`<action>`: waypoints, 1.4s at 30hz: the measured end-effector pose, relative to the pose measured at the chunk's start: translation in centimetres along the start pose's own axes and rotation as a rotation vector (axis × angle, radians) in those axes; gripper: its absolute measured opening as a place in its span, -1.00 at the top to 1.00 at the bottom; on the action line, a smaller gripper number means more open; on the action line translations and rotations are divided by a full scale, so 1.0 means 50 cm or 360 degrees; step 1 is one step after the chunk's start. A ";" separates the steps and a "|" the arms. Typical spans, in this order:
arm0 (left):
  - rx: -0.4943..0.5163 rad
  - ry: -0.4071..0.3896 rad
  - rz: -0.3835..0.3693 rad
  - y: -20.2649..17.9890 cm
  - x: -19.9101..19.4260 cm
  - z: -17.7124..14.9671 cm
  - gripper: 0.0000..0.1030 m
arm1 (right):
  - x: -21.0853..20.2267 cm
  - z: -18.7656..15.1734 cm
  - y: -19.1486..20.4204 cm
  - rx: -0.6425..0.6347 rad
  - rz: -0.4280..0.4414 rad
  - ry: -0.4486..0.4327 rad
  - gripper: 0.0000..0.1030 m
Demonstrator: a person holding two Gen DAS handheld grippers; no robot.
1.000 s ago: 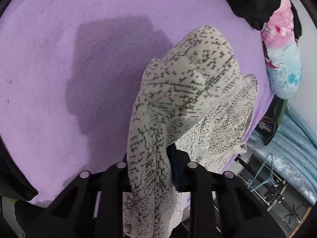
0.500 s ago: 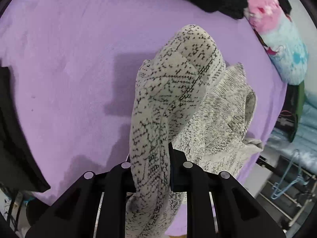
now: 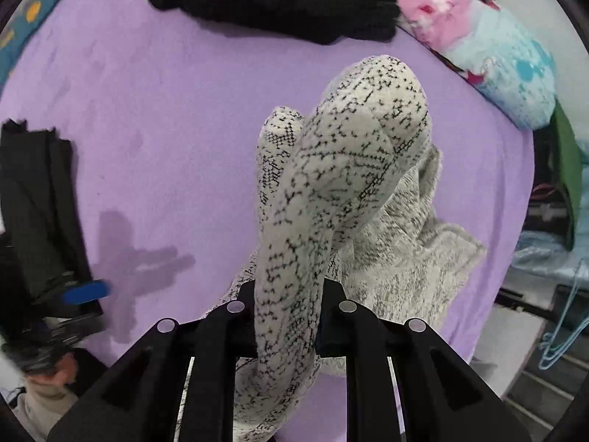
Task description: Fold large clothes
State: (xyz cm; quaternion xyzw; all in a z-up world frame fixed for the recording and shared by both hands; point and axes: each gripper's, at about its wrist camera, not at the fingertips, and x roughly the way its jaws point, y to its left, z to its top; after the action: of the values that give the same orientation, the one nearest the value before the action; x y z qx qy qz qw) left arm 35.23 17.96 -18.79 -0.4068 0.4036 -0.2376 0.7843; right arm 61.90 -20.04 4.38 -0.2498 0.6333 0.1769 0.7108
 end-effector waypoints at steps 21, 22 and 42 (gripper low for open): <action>0.0337 0.0252 0.0067 -0.160 0.302 -0.038 0.29 | -0.010 -0.181 -0.298 0.0293 0.0414 -0.0274 0.73; 0.0385 0.0246 0.0095 -0.175 0.315 -0.034 0.29 | -0.006 -0.189 -0.313 0.0317 0.0430 -0.0282 0.73; 0.1234 0.0200 0.0617 -0.402 0.558 -0.149 0.22 | 0.293 -0.385 -0.639 0.0954 0.0909 -0.0362 0.68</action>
State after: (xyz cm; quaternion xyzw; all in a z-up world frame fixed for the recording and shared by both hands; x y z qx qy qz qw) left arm 43.83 -16.10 -16.93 0.0163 0.4003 -0.2442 0.8831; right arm 66.38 -58.11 -7.31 0.1743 0.6181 0.2011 0.7397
